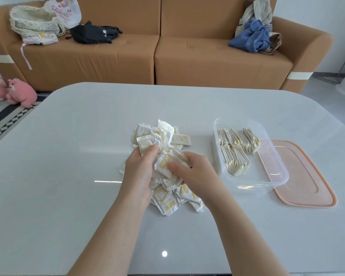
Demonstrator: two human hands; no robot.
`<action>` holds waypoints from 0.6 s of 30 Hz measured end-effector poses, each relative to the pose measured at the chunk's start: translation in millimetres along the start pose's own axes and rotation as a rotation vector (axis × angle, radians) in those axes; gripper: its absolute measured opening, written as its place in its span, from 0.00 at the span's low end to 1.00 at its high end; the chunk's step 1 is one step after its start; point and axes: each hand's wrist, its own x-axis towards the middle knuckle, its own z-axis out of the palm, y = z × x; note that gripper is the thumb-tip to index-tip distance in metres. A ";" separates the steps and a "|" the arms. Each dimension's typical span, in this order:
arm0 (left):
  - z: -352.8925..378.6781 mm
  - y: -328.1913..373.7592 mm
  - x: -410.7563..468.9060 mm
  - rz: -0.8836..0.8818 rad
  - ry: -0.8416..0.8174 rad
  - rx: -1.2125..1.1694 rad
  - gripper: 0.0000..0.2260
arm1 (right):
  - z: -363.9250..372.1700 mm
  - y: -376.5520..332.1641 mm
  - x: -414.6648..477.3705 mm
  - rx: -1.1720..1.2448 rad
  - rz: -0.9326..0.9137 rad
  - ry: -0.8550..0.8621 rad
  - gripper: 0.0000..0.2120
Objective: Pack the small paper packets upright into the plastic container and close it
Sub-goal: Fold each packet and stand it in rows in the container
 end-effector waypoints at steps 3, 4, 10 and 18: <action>1.9 0.6 -0.9 0.010 0.022 -0.050 0.08 | 1.9 0.0 -1.8 -0.110 0.023 -0.012 0.08; 2.2 0.5 -0.4 0.014 0.030 -0.059 0.08 | 1.9 0.3 -2.1 -0.126 0.034 -0.015 0.09; 2.9 1.1 -0.3 0.037 0.068 -0.083 0.09 | 1.9 0.8 -2.6 -0.158 0.039 -0.064 0.08; -0.9 1.8 2.0 0.062 0.073 -0.124 0.10 | 0.3 -2.2 -4.2 -0.121 0.001 -0.043 0.14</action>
